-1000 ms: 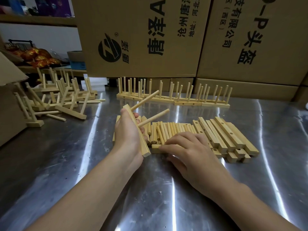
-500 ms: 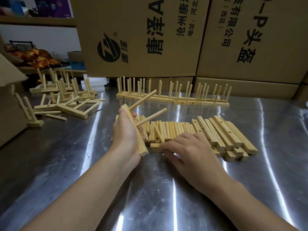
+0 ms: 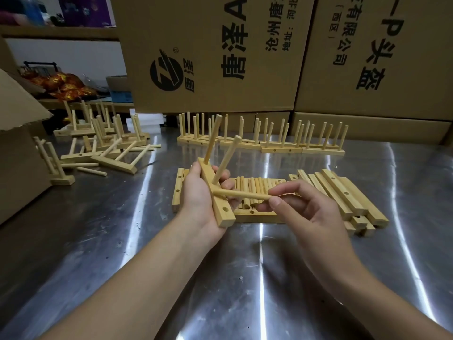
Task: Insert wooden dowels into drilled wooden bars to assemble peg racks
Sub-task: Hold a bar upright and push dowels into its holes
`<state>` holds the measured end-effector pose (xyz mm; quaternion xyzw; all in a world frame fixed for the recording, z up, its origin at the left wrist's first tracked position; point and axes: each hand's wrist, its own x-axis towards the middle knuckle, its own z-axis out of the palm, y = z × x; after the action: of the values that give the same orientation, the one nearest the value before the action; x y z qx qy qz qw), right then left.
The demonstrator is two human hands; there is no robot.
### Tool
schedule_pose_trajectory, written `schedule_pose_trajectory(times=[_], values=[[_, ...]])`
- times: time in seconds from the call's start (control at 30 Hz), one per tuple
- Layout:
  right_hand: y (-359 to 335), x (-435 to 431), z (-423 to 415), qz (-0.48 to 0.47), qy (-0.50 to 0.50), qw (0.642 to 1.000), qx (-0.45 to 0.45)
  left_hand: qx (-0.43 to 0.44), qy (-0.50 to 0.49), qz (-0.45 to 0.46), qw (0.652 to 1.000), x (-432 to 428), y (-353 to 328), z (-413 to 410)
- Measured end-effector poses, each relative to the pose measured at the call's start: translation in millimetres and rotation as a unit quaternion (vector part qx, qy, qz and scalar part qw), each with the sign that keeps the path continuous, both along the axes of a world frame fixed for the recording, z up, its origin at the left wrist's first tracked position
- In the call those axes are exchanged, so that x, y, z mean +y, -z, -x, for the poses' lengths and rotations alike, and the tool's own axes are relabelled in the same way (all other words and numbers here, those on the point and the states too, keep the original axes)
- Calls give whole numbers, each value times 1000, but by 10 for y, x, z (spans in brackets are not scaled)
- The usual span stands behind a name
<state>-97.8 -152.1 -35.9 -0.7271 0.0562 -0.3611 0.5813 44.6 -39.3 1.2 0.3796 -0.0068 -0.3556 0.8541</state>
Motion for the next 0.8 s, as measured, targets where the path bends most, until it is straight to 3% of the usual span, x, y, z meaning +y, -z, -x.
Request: schedule_pose_trajectory(times=[0.8], values=[[21, 20, 5, 58, 16, 998, 20, 52, -31, 53, 997, 1, 42, -29]])
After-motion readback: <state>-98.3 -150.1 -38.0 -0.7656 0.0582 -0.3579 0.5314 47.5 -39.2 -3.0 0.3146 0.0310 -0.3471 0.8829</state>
